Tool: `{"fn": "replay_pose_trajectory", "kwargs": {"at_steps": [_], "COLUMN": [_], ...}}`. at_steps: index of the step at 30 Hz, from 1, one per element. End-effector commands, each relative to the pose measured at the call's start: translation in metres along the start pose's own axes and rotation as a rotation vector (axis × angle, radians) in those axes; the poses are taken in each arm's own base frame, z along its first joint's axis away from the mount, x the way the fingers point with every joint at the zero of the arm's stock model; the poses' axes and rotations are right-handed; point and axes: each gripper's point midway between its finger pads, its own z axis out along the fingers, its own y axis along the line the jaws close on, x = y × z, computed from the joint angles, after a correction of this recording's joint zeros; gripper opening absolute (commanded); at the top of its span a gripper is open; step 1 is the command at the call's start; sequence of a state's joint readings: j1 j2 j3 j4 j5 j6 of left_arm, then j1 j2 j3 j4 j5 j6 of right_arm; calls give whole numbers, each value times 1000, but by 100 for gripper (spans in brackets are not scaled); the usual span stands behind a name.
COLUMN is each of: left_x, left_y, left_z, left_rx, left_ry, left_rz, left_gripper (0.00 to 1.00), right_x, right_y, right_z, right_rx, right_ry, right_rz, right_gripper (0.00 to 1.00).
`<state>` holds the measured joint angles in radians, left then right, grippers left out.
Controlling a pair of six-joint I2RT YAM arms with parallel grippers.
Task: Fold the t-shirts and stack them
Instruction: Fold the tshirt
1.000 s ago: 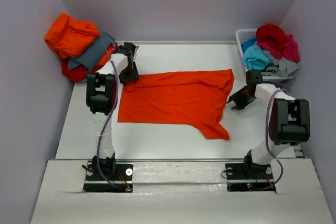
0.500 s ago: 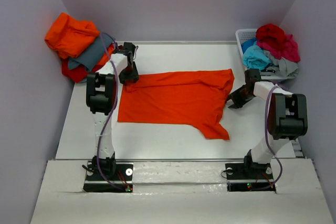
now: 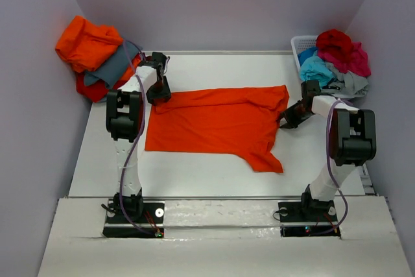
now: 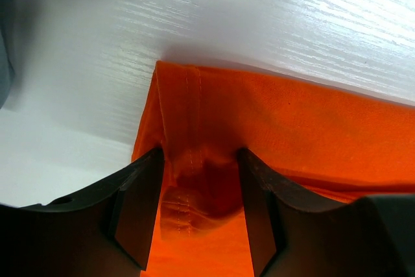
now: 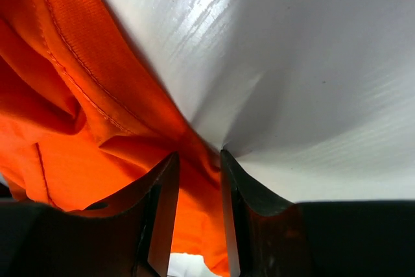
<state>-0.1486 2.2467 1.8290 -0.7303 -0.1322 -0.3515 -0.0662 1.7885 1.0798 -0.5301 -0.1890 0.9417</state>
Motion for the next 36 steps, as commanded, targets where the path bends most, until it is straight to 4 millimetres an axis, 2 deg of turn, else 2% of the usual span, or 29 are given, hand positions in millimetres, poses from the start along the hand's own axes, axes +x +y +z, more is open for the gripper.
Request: {"fn": "replay_pose_trajectory", "kwargs": {"at_steps": [1,6,11,17,20,27,31,36], "left_x": [1,0,0,-1,-3,-2,-2,-2], "left_y": [11,11,11,10,14,15,14,15], "left_z": [9,9,9,10,11,12,11,11], "left_rx": [-44,-44,-45,-44,-49,-51,-49,-48], "left_ry": [16,14,15,16,17,18,17,15], "left_rz": [7,7,7,4,-3,-4,-5,-3], "left_gripper": [61,61,61,61,61,61,61,61], "right_x": [-11,-11,-9,-2,0,7,7,6], "right_y": [-2,-4,-6,-16,-15,-22,-17,-20], "right_z": [10,13,7,7,-7,-36,-60,-73], "right_rx": [27,39,40,55,42,32,0,12], "right_ry": [-25,-16,-20,-5,-26,-57,-93,-115], "right_rz": [-13,-21,-26,-28,-25,-26,-31,-45], "right_gripper": [35,27,20,13,8,7,7,7]}}
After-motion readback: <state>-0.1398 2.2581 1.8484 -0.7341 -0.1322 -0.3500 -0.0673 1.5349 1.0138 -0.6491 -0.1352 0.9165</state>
